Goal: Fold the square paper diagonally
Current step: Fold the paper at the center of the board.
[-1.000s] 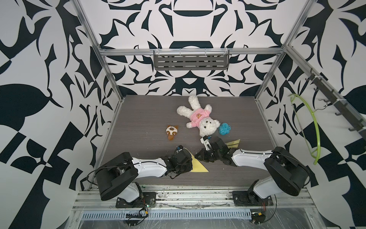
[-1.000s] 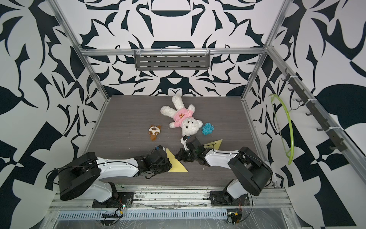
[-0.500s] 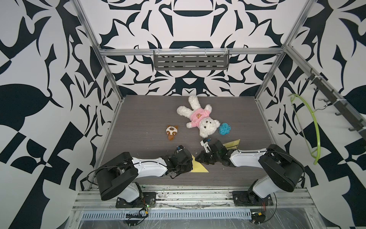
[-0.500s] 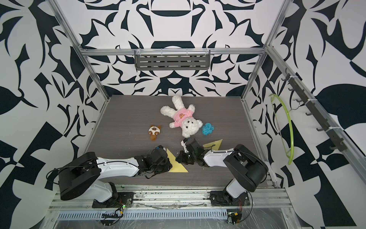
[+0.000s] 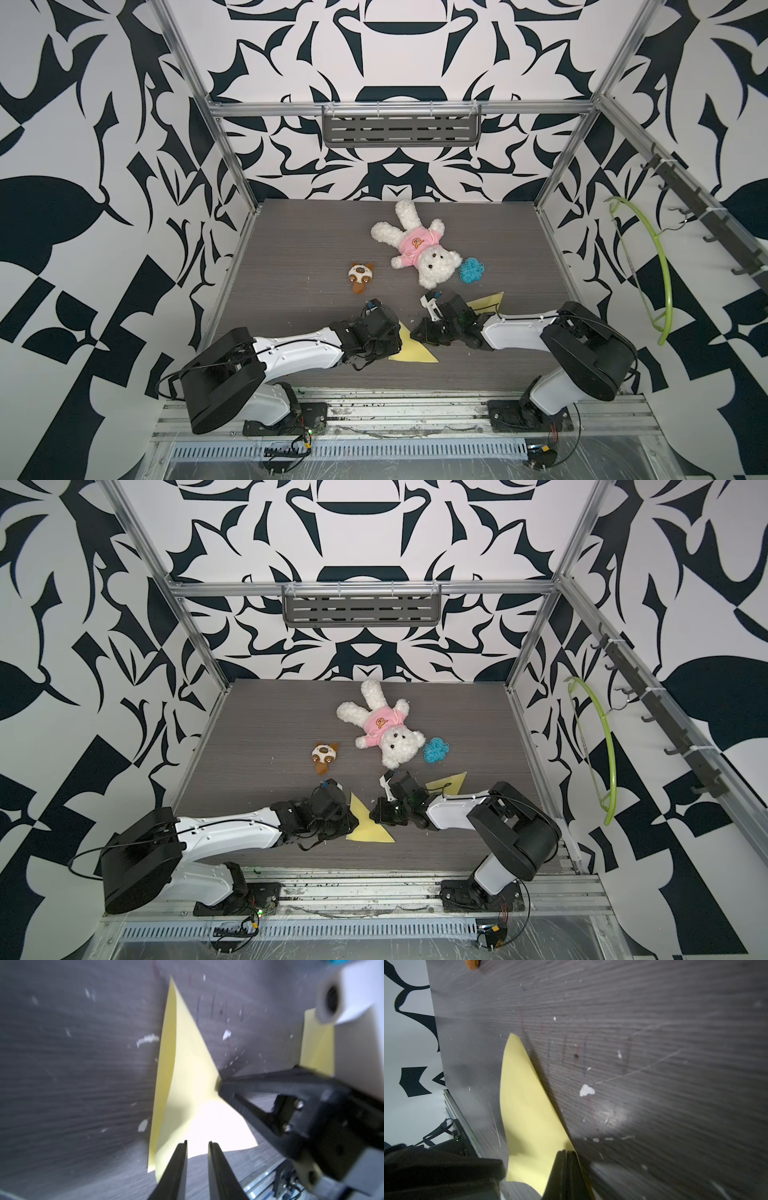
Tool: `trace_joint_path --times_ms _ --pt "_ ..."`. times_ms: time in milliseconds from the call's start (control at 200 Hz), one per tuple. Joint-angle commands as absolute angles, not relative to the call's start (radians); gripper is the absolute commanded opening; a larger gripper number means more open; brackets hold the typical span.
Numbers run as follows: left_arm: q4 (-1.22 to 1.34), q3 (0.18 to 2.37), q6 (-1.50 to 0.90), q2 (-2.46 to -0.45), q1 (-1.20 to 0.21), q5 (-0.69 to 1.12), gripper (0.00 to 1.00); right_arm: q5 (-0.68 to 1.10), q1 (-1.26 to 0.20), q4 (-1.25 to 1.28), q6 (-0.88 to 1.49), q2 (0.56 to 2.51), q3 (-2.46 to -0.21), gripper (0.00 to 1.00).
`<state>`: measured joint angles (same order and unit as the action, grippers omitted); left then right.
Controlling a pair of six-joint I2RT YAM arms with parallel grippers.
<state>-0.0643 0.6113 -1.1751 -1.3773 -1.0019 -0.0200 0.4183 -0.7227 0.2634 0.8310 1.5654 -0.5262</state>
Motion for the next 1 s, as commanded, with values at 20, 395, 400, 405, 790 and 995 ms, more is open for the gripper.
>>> trace_joint_path --times_ms 20,395,400,405,790,995 --pt "-0.004 0.653 -1.178 -1.393 -0.955 0.002 0.22 0.394 -0.726 0.243 0.814 1.568 -0.536 0.00" --pt "0.097 0.759 -1.138 -1.628 -0.927 0.059 0.15 0.388 -0.726 0.242 0.821 1.556 -0.523 0.00" --pt "0.099 0.761 -1.137 -1.630 -0.927 0.059 0.15 0.388 -0.726 0.242 0.821 1.556 -0.522 0.00" --pt "0.098 0.761 -1.135 -1.632 -0.927 0.060 0.15 0.388 -0.726 0.242 0.821 1.556 -0.522 0.00" --pt "0.122 0.690 -1.128 -1.736 -0.892 0.030 0.08 0.378 -0.726 0.237 0.825 1.537 -0.493 0.00" --pt "0.069 0.675 -1.118 -1.772 -0.881 0.003 0.00 0.376 -0.731 0.228 0.837 1.512 -0.457 0.00"
